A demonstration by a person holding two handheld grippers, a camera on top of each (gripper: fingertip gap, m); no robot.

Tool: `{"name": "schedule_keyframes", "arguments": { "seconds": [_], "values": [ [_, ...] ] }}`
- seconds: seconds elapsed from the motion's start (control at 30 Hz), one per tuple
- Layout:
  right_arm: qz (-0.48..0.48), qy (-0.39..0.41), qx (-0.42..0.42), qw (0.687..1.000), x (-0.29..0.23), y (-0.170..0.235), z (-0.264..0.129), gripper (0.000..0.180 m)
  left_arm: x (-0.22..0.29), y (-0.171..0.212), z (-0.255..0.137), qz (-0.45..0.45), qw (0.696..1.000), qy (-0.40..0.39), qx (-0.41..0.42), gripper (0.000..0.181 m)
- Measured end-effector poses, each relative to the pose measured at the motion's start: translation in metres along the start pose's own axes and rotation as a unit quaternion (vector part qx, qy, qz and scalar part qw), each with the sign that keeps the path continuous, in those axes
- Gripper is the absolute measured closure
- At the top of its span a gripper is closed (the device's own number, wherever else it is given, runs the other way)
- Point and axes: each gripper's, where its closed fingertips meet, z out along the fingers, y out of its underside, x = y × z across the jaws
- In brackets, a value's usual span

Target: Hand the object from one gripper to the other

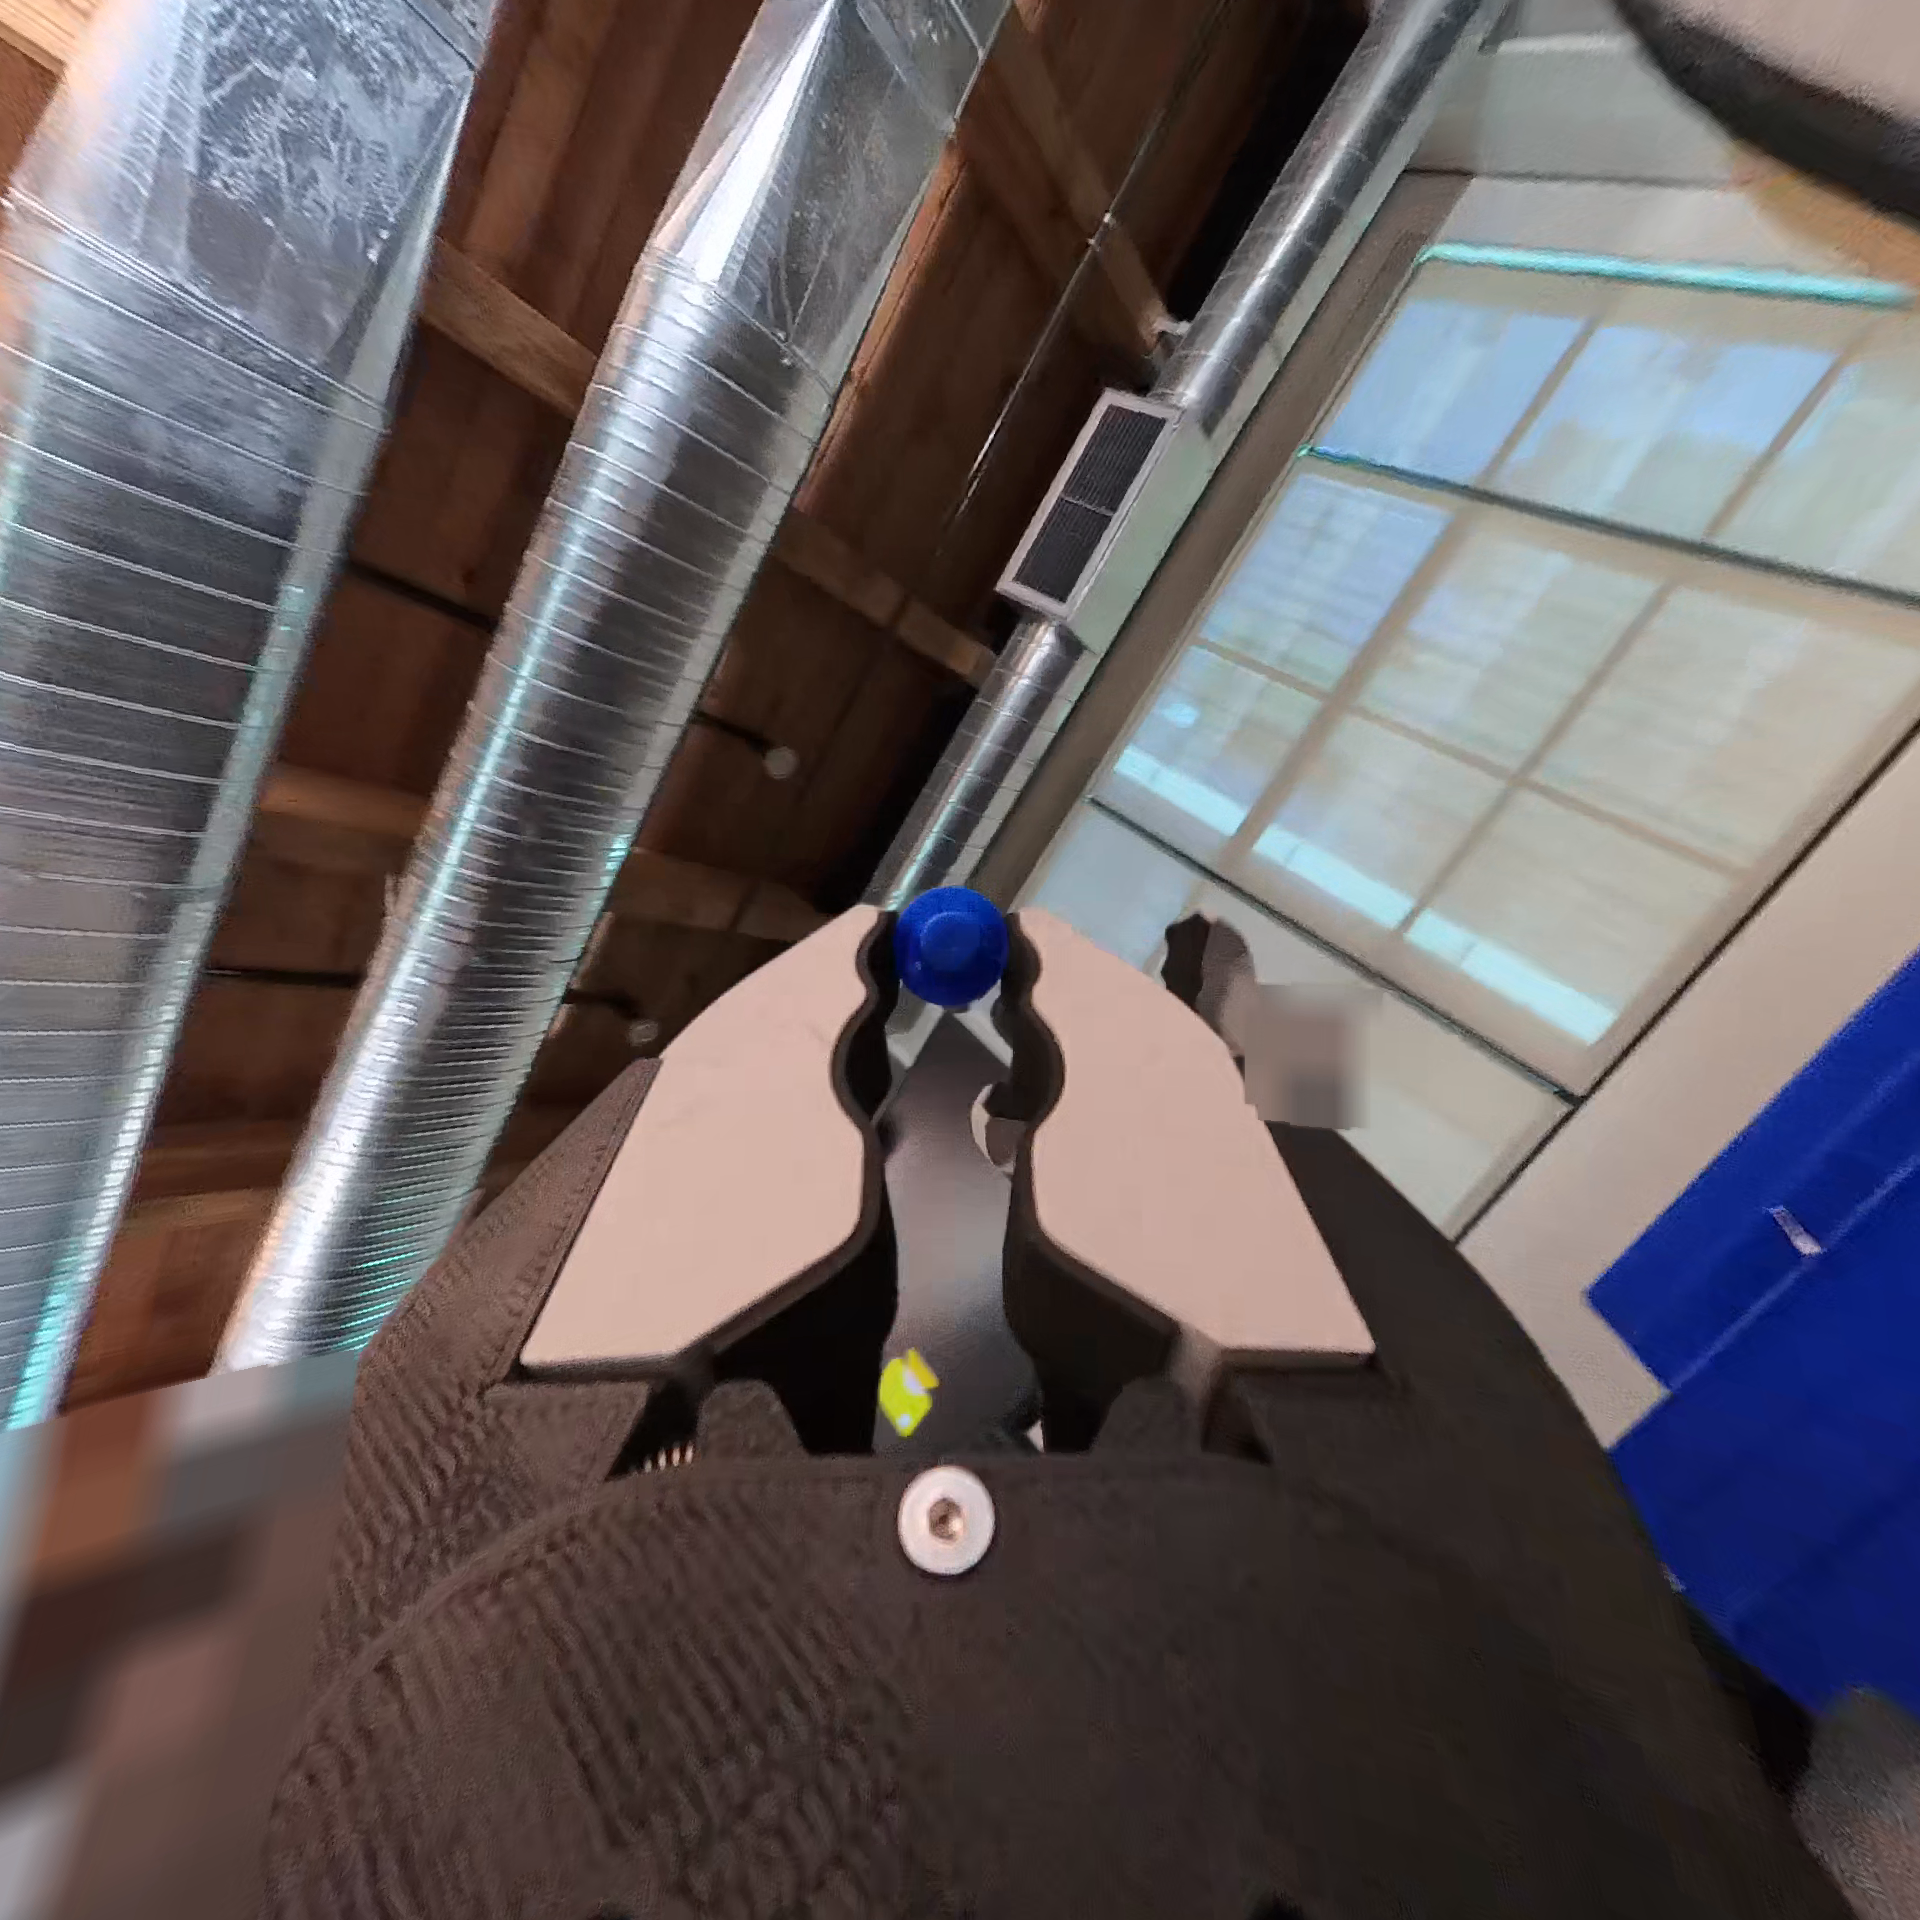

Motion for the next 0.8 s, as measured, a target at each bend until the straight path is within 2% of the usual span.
{"name": "schedule_keyframes", "arguments": {
  "seconds": [0.13,0.2,0.33,0.47,0.53,0.6,0.7,0.8],
  "values": [
    [0.087,-0.062,-0.009,0.994,-0.004,0.027,0.013,0.160,0.021,0.005,0.016,0.079,0.996,0.021,0.028,0.110],
    [0.112,-0.069,-0.013,0.991,-0.002,0.039,0.017,0.160,0.031,0.002,0.016,0.113,0.993,0.020,0.042,0.119],
    [0.149,-0.069,-0.029,0.986,0.007,0.057,0.022,0.160,0.043,0.001,0.017,0.171,0.984,0.009,0.052,0.126],
    [0.175,-0.076,-0.037,0.981,0.009,0.067,0.024,0.160,0.041,0.001,0.017,0.213,0.975,-0.021,0.057,0.156],
    [0.183,-0.088,-0.045,0.978,0.008,0.070,0.025,0.160,0.045,0.002,0.016,0.227,0.972,-0.015,0.057,0.161],
    [0.171,-0.092,-0.055,0.979,0.007,0.071,0.025,0.160,0.046,0.002,0.016,0.236,0.970,-0.015,0.049,0.162],
    [0.106,-0.051,-0.058,0.991,0.014,0.068,0.023,0.158,0.041,0.004,0.015,0.233,0.972,-0.027,0.026,0.163],
    [-0.002,0.041,-0.041,0.998,0.032,0.049,0.014,0.139,0.022,-0.003,0.007,0.232,0.969,-0.078,0.014,0.163]
  ]
}}
